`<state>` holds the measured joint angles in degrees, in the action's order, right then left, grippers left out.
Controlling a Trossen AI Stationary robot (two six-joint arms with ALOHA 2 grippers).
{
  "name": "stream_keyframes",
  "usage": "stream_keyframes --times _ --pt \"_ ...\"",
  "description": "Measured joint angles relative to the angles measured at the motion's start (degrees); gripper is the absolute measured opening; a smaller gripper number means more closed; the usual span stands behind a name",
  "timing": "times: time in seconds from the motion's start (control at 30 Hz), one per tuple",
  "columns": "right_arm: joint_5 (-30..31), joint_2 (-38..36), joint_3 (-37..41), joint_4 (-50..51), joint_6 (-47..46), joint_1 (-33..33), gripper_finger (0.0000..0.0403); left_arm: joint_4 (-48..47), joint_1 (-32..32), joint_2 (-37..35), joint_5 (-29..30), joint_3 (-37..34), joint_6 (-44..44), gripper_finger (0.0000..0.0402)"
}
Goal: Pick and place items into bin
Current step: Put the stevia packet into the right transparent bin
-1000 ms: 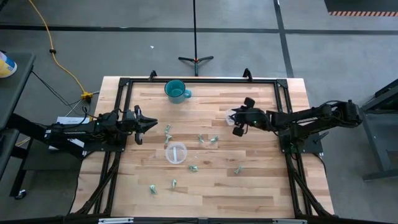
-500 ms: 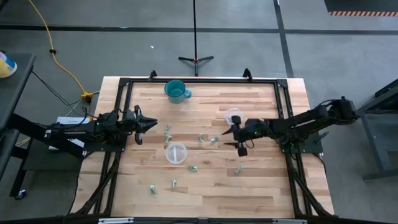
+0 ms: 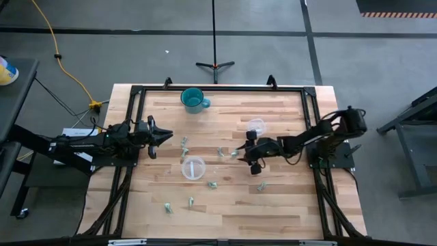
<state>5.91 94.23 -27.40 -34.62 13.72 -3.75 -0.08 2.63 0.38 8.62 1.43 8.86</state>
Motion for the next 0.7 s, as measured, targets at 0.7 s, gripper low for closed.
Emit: stream_keyframes --times 0.7 --pt "1.22 3.98 -13.63 28.38 -1.84 1.91 0.0141 -0.02 -0.01 0.01 0.01 0.00 0.00 0.0092"
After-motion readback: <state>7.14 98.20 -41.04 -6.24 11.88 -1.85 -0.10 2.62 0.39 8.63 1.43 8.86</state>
